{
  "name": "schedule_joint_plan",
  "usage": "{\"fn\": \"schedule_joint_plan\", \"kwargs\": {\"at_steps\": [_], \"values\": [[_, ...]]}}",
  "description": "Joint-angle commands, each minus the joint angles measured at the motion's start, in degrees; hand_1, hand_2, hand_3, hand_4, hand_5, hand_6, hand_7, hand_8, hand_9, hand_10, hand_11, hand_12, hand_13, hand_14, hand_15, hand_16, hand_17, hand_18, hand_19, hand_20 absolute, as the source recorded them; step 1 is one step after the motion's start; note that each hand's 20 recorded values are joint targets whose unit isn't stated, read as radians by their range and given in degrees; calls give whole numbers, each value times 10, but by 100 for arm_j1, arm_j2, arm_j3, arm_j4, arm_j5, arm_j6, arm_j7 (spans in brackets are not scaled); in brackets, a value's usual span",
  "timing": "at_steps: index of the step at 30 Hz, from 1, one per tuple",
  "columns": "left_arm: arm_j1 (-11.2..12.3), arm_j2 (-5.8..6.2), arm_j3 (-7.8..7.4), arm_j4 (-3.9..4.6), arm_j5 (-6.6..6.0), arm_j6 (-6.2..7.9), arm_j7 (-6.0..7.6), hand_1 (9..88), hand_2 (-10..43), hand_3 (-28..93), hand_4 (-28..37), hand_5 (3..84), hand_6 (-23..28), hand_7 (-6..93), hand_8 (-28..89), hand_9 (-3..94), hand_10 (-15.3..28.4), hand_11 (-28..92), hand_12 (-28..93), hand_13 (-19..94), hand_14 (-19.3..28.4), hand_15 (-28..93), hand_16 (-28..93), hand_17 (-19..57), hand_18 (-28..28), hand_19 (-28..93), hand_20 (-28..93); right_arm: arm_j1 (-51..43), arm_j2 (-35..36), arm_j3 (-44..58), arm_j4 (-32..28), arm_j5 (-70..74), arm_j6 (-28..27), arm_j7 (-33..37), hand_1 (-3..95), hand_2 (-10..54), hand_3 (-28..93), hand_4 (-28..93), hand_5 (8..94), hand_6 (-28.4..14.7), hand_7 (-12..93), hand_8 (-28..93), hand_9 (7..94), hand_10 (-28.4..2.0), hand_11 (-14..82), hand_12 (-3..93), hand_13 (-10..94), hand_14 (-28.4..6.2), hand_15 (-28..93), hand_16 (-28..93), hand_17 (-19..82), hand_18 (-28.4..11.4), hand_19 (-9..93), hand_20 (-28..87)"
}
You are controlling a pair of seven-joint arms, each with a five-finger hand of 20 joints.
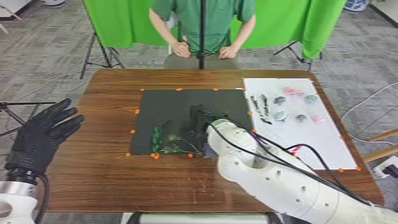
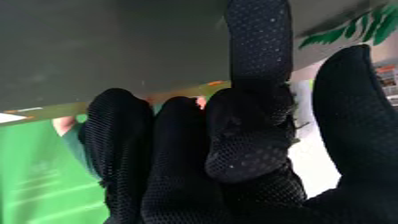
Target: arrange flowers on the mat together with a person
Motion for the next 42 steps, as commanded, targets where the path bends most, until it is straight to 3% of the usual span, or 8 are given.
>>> {"fn": "schedule_joint_plan", "kwargs": {"at_steps": [1,5,8,20,27,34,42], "values": [[96,-16,20,3,-29,44,-29,262,-10,683,-210,375,44,168,-67,328,132,216,169,311,158,251,32,-41,215,380,117,-76,162,278,-248,-93,49,-41,224,8,752,-239,894,3,384,-66,934,-60,605,412,877,-74,814,362,649,-191,932,695],[105,-20,-1,3,-26,40,-42,262,-10,683,-210,376,45,166,-67,328,131,216,168,311,158,251,31,-41,215,380,117,-131,412,576,-491,262,-683,-14,185,104,798,-196,872,-4,368,-70,905,-78,595,438,842,-95,820,364,609,-201,932,694],[166,-19,-37,-11,-42,68,-17,262,-9,682,-210,376,45,166,-67,328,131,216,169,311,159,251,32,-41,215,380,117,-192,626,689,-577,762,-941,-117,160,161,804,-172,860,-12,352,-71,892,-90,588,438,823,-108,822,360,586,-209,932,686],[165,-40,-38,-14,-30,48,-28,260,-9,683,-210,375,44,167,-67,328,131,215,169,310,159,251,31,-41,214,380,117,-328,740,677,-687,2261,-1739,-216,125,235,789,-172,859,-21,323,-69,889,-103,561,420,809,-123,813,349,567,-218,932,667],[199,-46,-30,-28,-47,71,-7,260,-8,682,-210,374,44,167,-67,327,132,215,169,311,158,250,31,-41,214,380,117,-494,565,744,-661,2837,-1634,-284,125,235,785,-173,857,-21,317,-69,891,-104,548,412,806,-120,811,344,564,-218,932,661],[167,-43,-28,-18,-44,73,-2,260,-9,683,-211,375,43,168,-67,328,132,215,169,310,159,249,32,-41,214,380,117,-500,629,787,-642,2111,-1405,-354,124,231,786,-174,855,-23,312,-69,892,-104,541,406,805,-121,809,341,561,-217,932,652],[189,-47,-43,-21,-53,94,16,261,-8,682,-211,376,45,168,-68,328,132,215,168,311,159,250,32,-41,214,379,117,-589,956,1182,-1258,1404,-1138,-736,131,214,791,-173,851,-24,314,-67,885,-107,545,410,797,-125,810,344,549,-222,932,653]]}}
